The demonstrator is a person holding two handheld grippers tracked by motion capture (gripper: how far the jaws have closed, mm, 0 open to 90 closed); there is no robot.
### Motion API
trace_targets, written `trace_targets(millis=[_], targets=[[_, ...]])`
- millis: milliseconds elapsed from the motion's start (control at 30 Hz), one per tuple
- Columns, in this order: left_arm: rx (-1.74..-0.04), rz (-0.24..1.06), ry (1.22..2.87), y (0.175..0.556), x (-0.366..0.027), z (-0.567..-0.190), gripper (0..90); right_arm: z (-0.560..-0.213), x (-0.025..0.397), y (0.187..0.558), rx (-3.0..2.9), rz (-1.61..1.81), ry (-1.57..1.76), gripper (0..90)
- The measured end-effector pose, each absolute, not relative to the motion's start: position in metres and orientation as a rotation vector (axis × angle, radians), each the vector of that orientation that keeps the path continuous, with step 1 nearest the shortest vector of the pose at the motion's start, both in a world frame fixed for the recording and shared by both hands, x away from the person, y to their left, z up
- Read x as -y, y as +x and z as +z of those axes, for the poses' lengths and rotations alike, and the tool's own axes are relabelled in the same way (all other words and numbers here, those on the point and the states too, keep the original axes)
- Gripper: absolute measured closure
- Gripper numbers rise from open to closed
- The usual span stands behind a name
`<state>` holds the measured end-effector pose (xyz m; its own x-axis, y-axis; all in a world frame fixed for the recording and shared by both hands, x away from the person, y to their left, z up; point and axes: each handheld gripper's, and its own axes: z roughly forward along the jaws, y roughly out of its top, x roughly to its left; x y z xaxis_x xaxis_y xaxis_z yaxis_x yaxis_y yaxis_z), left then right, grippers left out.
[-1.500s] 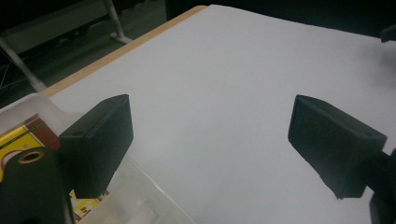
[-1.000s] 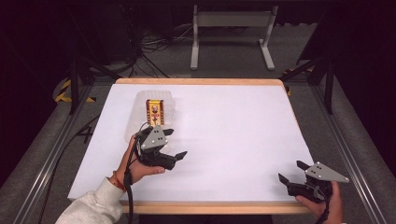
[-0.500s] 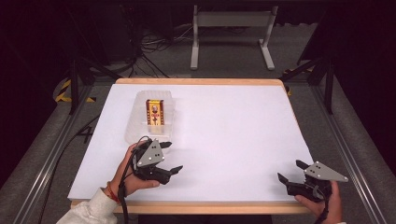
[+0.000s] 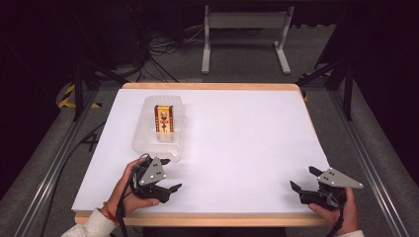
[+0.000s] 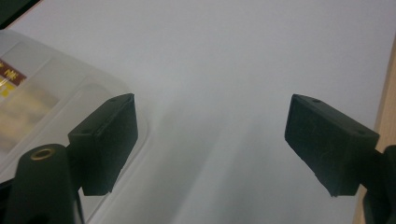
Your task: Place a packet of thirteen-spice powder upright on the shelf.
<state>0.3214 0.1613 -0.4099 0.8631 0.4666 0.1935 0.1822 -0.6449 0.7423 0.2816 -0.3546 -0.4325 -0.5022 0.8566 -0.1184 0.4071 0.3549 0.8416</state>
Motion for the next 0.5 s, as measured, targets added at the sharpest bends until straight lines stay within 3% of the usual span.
trace_targets(millis=[500], targets=[[-0.670,0.490,2.242,0.323,-0.215,-0.435,15.3,-0.431,0.347,0.287,-2.089,1.062,1.055,16.7]])
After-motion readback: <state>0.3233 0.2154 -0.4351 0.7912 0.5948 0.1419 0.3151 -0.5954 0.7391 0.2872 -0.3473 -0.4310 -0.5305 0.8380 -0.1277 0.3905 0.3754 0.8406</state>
